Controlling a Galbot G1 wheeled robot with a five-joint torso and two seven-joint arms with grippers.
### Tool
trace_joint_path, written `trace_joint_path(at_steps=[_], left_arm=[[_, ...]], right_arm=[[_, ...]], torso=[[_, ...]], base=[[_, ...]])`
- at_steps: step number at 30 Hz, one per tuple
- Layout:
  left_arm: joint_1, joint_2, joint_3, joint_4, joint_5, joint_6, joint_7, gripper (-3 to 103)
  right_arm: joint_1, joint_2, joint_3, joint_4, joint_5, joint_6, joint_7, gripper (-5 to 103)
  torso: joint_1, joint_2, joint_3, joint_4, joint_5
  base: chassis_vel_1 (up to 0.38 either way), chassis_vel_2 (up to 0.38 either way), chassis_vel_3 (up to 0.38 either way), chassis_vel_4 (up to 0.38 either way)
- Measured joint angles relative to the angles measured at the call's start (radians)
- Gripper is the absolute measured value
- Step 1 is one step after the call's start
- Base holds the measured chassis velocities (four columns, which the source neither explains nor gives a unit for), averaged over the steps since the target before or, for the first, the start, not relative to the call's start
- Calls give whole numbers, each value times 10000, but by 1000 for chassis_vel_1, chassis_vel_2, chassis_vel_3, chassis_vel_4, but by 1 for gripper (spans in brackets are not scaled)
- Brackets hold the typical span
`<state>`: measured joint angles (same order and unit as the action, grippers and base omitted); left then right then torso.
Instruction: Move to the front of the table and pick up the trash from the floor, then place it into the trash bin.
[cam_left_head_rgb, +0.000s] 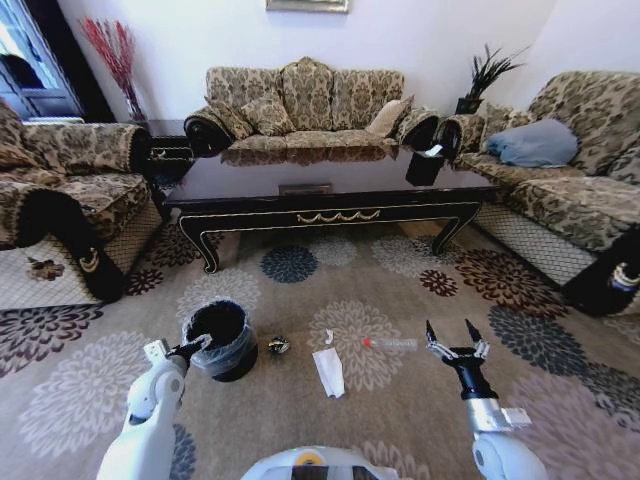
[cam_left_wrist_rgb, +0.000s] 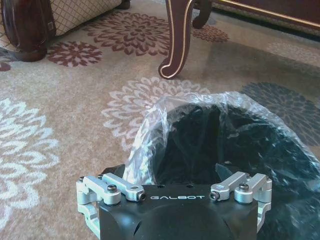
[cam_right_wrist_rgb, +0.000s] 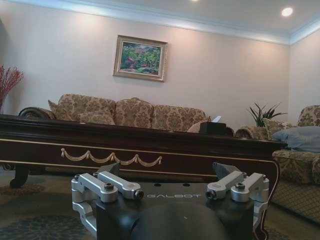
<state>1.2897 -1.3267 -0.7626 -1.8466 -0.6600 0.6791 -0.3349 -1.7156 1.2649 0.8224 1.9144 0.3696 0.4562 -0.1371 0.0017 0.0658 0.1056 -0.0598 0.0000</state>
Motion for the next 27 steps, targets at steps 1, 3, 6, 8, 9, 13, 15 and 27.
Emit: trace_joint_path(at_steps=[1,3,6,8,9,13,15,27], left_arm=[[-93,53,15,130,-27,0,3,100],[-248,138,48,390,-91,11,5,100],[-267,152,52,490,-104,31,2,100],[-236,145,53,560,-96,45,1,100],[-239,143,56,606,-92,45,0,100],[-381,140,98,919,-89,-61,47,100],[-488,137,144,1091,-96,-112,92,100],[-558,157,200,1372,52,-272,171,78]], right_arm=[[-15,4,0,12,-18,0,0,100],[-40,32,4,39,-68,0,0,100],[-60,58,13,60,-93,0,0,100],[-80,88,27,71,-120,0,0,100],[-90,105,30,72,-138,0,-2,100],[-136,171,35,76,-218,33,-11,100],[-145,207,35,80,-272,57,-19,100],[-169,319,8,73,-456,92,-31,100]], torso=[[0,0,0,0,0],[0,0,0,-1,-1],[0,-1,1,1,-1],[0,0,0,2,0],[0,0,0,3,0],[0,0,0,1,0],[0,0,0,0,-1],[-1,1,-2,2,5]], base=[[0,0,0,0],[0,0,0,0],[0,0,0,0],[0,0,0,0],[0,0,0,0],[0,0,0,0],[0,0,0,0],[0,0,0,0]])
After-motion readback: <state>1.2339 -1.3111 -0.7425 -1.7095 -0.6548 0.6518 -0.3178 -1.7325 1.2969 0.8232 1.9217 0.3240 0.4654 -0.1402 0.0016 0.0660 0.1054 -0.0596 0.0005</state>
